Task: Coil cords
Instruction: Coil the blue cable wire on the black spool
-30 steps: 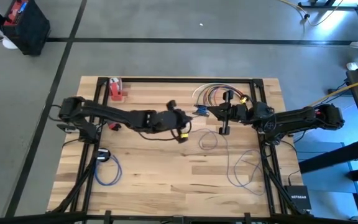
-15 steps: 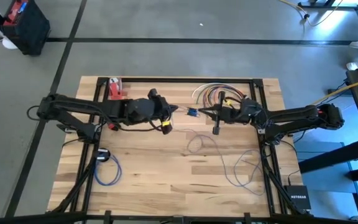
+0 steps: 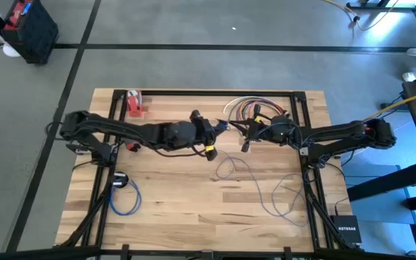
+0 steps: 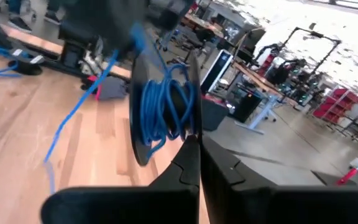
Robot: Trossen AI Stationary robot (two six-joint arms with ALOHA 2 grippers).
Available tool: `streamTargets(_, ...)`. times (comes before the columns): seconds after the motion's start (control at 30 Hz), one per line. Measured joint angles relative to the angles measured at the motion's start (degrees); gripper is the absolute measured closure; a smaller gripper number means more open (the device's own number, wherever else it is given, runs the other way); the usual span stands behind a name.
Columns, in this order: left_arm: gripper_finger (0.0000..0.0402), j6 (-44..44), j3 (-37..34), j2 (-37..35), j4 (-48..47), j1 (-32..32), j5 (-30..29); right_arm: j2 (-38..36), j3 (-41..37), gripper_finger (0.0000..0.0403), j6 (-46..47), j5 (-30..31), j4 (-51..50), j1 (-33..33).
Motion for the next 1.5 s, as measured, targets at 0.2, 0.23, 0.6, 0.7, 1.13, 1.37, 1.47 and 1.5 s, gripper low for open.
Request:
streamTargets(0.2, 0.0394, 2.68, 0.01, 4.67, 9.94, 0.0, -0.11, 0.27, 0.0, 0.0401, 1.43, 0.79, 2.21, 0.0)
streamTargets(0.23, 0.0394, 3.56, 0.04, 5.19, 10.48, 0.02, -0.11, 0.27, 0.0, 0.0401, 1.4, 1.07, 2.54, 0.02)
streamTargets(0.6, 0.0394, 4.05, 0.11, 6.3, 13.87, 0.24, -0.15, 0.29, 2.97, 0.0402, 5.89, 0.17, 3.09, 0.04)
streamTargets(0.7, 0.0394, 5.06, 0.2, 7.16, 14.05, 0.26, -0.44, 0.29, 3.04, 0.0402, 7.08, 0.23, 3.14, 0.04)
streamTargets(1.13, 0.0302, 4.65, 0.05, 7.86, 4.58, 0.76, 0.41, 0.2, 3.43, 0.0403, 12.46, -3.25, 6.67, 0.07)
streamTargets(1.37, 0.0286, 3.67, 0.0, 6.62, -5.1, 0.57, 0.26, -0.12, 3.39, 0.0402, 12.1, -2.71, 5.39, 0.07)
streamTargets(1.47, 0.0286, 3.26, -0.02, 5.24, -5.39, -0.04, 0.12, -0.21, 3.39, 0.0402, 11.54, -2.7, 4.52, 0.06)
streamTargets(1.5, 0.0286, 3.26, -0.01, 4.72, -5.48, -0.37, 0.07, -0.21, 3.39, 0.0402, 11.5, -2.7, 4.36, 0.04)
